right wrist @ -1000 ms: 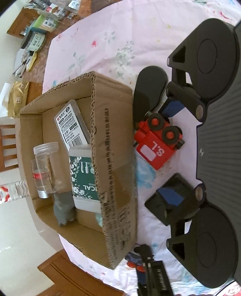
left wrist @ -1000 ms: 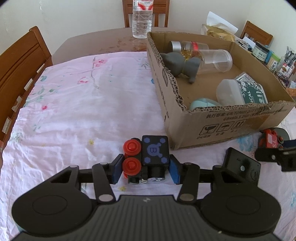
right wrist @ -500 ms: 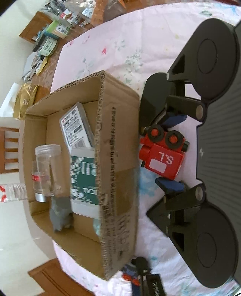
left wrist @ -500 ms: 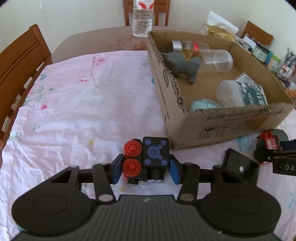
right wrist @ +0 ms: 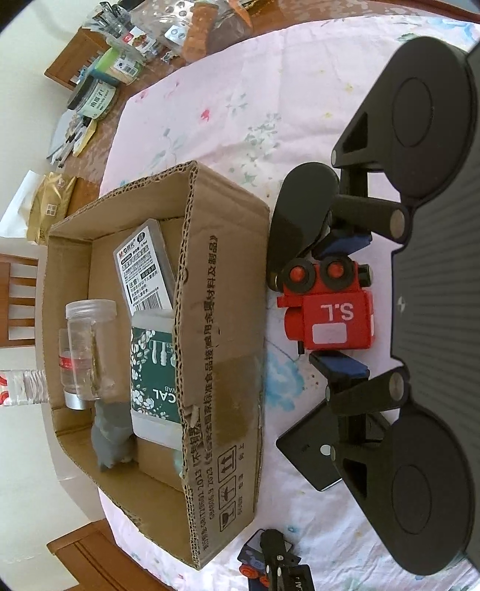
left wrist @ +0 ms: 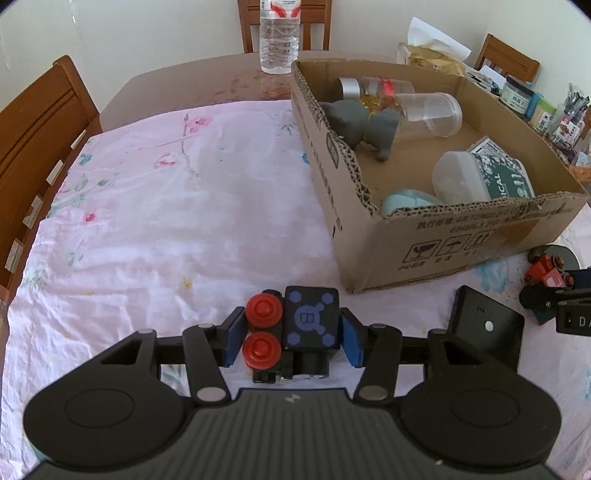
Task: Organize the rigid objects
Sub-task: 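Lower the red train and black toy block into the box and open both grippers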
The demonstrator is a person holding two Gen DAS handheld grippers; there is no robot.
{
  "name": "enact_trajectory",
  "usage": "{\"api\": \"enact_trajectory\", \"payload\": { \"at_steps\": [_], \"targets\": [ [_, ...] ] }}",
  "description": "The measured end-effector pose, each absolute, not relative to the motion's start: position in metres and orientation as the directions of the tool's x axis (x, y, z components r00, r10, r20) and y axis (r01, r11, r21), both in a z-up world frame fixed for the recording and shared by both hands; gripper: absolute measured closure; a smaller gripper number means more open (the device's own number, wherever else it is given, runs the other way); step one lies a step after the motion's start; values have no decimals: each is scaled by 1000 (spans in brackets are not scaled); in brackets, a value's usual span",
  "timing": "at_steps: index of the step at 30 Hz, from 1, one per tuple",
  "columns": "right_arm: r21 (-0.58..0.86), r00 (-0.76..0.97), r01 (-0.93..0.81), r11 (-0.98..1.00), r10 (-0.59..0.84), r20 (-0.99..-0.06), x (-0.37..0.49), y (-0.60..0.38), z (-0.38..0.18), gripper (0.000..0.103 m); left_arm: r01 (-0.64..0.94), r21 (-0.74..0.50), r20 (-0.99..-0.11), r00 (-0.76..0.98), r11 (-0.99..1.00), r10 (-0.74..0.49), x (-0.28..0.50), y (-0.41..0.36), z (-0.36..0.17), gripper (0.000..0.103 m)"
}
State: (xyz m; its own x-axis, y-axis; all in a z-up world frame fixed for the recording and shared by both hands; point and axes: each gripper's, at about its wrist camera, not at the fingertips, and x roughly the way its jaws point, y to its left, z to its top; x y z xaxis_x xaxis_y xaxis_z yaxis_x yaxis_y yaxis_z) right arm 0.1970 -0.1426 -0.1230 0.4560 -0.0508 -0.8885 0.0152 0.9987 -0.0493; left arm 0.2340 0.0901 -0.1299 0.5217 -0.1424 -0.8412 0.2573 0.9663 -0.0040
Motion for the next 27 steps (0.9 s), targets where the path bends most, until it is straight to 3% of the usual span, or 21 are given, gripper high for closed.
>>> {"api": "enact_trajectory", "payload": {
  "at_steps": [2, 16, 27],
  "targets": [
    [-58, 457, 5, 998, -54, -888, 196, -142, -122, 48, 270, -4, -843, 517, 963, -148, 234, 90, -130, 52],
    [-90, 458, -98, 991, -36, -888, 189, -155, -100, 49, 394, 37, -856, 486, 918, -174, 228, 91, -109, 54],
    [-62, 508, -169, 984, 33, -861, 184, -173, -43, 49, 426, 29, -852, 484, 904, -201, 221, 90, -83, 54]
  ]
}}
